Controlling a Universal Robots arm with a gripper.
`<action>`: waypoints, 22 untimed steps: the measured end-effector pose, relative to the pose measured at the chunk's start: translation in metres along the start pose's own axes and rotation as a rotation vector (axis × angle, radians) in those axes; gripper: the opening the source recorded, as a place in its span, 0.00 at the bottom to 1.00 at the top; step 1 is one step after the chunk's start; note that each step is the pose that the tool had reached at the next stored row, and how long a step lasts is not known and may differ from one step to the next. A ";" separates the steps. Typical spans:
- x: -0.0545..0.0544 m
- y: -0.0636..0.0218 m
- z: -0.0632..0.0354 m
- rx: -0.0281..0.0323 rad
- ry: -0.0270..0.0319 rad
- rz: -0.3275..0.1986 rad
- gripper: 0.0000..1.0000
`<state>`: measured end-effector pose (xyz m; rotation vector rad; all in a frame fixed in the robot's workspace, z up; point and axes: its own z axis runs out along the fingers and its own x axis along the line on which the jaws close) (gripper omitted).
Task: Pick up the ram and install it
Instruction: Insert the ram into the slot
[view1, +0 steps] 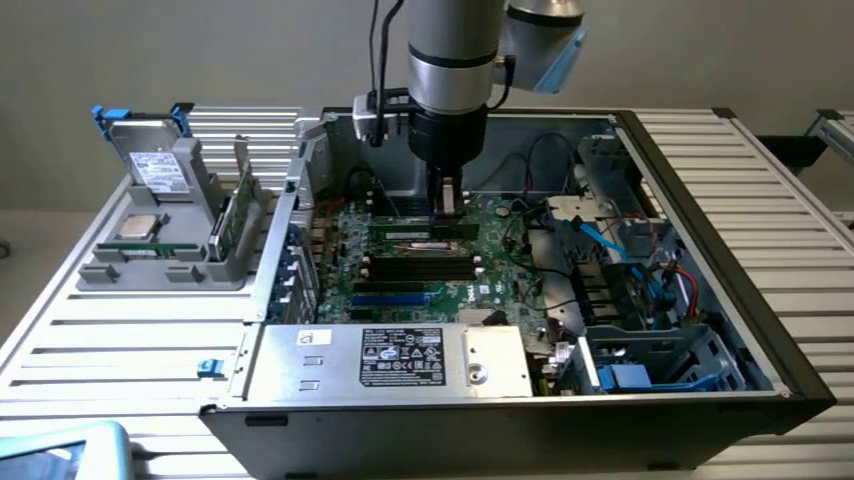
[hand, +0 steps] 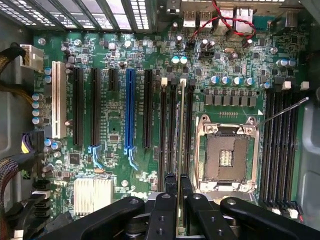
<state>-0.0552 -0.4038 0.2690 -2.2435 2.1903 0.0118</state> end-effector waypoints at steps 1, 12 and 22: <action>0.000 0.0000 0.0013 0.0000 0.0021 0.000 0.15; 0.000 0.0000 0.0163 -0.0060 0.0217 -0.002 0.15; 0.001 0.0000 0.0193 -0.0100 0.0217 -0.003 0.15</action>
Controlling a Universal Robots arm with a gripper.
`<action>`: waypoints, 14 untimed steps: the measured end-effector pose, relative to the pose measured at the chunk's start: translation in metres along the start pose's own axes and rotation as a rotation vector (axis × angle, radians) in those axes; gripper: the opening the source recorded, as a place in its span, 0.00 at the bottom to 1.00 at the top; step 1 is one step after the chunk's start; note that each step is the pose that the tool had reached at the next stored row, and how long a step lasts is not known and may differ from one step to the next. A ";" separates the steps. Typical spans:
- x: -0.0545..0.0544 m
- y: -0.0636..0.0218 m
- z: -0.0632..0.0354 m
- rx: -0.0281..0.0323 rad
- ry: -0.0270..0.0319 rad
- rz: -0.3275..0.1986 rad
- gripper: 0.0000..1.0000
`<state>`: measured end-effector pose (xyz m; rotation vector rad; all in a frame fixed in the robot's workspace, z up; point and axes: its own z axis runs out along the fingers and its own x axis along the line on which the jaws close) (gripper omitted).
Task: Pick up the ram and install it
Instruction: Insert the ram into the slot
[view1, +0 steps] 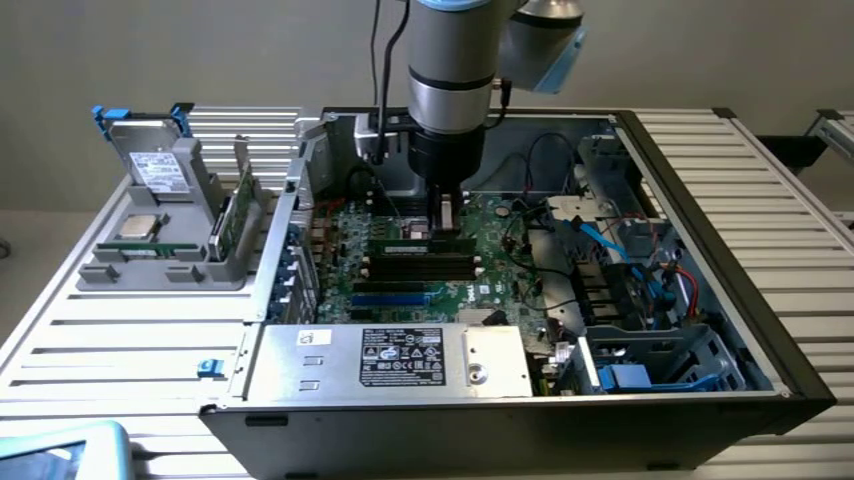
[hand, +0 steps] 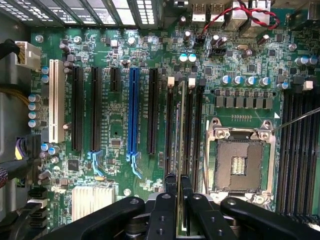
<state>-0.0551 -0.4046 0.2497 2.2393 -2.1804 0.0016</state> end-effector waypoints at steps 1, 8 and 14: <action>0.000 -0.0002 0.0003 0.0001 0.0000 0.000 0.15; 0.005 -0.0008 0.0068 0.0000 -0.0031 0.000 0.15; 0.006 -0.0008 0.0111 0.0007 -0.0251 -0.001 0.15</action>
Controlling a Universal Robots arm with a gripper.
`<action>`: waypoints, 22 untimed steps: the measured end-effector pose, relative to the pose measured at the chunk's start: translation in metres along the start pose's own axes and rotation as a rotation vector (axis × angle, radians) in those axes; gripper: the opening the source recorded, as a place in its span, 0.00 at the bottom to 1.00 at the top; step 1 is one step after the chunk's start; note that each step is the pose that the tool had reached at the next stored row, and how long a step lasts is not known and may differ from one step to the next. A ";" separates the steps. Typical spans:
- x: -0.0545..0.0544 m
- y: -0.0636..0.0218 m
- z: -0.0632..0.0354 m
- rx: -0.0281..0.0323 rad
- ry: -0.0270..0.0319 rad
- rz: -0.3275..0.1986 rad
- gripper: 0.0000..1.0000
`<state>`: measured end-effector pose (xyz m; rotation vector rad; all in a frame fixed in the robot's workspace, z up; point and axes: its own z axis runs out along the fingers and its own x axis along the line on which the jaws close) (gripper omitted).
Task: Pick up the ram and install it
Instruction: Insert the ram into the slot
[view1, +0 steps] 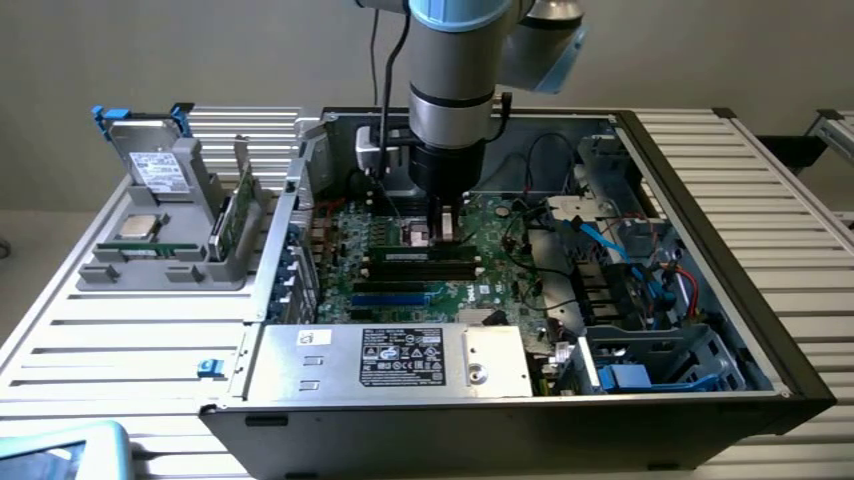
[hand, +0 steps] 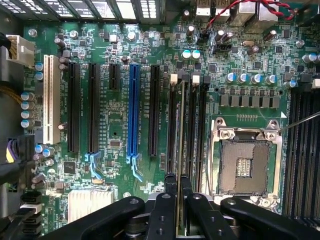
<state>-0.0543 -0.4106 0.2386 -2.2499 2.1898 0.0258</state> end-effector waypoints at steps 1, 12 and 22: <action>0.000 0.0000 0.0005 0.0001 -0.0043 0.000 0.15; 0.003 0.0000 0.0016 -0.0004 -0.0048 -0.007 0.15; 0.004 0.0000 0.0091 -0.0004 -0.0049 -0.007 0.15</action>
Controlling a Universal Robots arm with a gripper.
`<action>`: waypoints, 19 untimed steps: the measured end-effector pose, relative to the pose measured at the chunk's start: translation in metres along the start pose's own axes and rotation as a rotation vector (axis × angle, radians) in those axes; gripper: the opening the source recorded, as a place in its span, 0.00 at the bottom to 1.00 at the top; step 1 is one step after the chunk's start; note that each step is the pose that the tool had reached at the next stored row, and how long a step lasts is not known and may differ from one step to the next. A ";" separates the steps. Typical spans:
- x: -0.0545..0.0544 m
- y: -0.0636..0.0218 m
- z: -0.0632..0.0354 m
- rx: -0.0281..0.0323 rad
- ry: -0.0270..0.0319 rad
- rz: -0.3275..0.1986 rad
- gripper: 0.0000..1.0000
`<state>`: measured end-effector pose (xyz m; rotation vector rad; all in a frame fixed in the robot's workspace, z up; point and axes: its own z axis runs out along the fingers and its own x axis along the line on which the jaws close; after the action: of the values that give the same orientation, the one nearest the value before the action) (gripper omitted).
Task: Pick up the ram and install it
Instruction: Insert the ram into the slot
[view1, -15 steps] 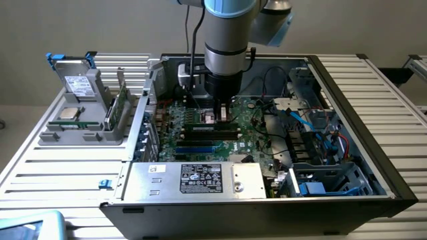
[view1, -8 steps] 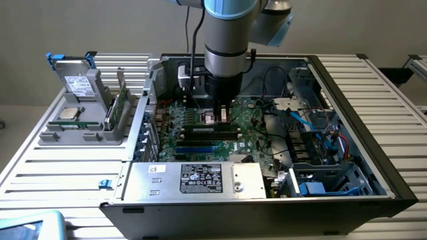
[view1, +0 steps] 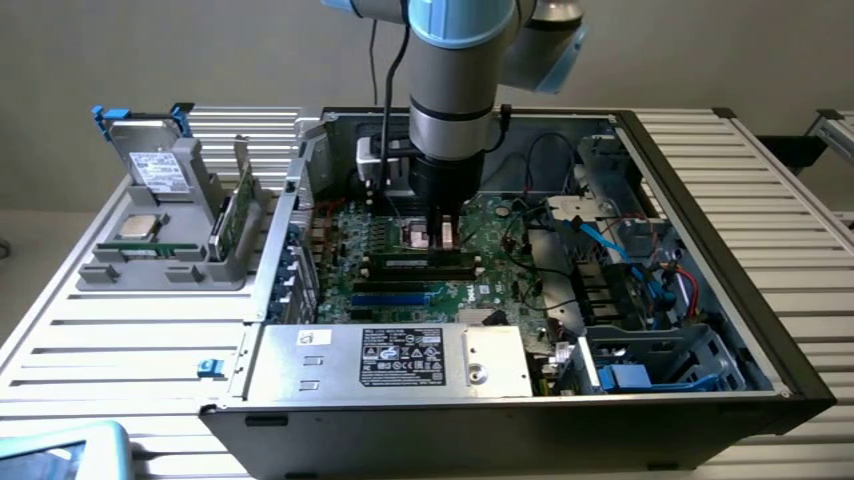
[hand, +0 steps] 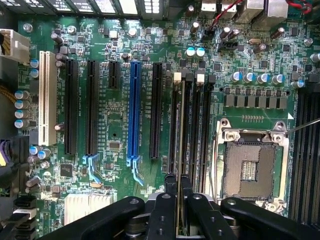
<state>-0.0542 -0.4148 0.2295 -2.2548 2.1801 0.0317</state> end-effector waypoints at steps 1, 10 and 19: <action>0.000 0.0000 0.0000 -0.0001 0.0002 0.000 0.15; 0.000 0.0000 0.0014 0.0000 -0.0001 0.000 0.15; 0.000 -0.0001 0.0023 0.0000 -0.0001 0.000 0.15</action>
<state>-0.0541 -0.4148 0.2272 -2.2547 2.1801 0.0317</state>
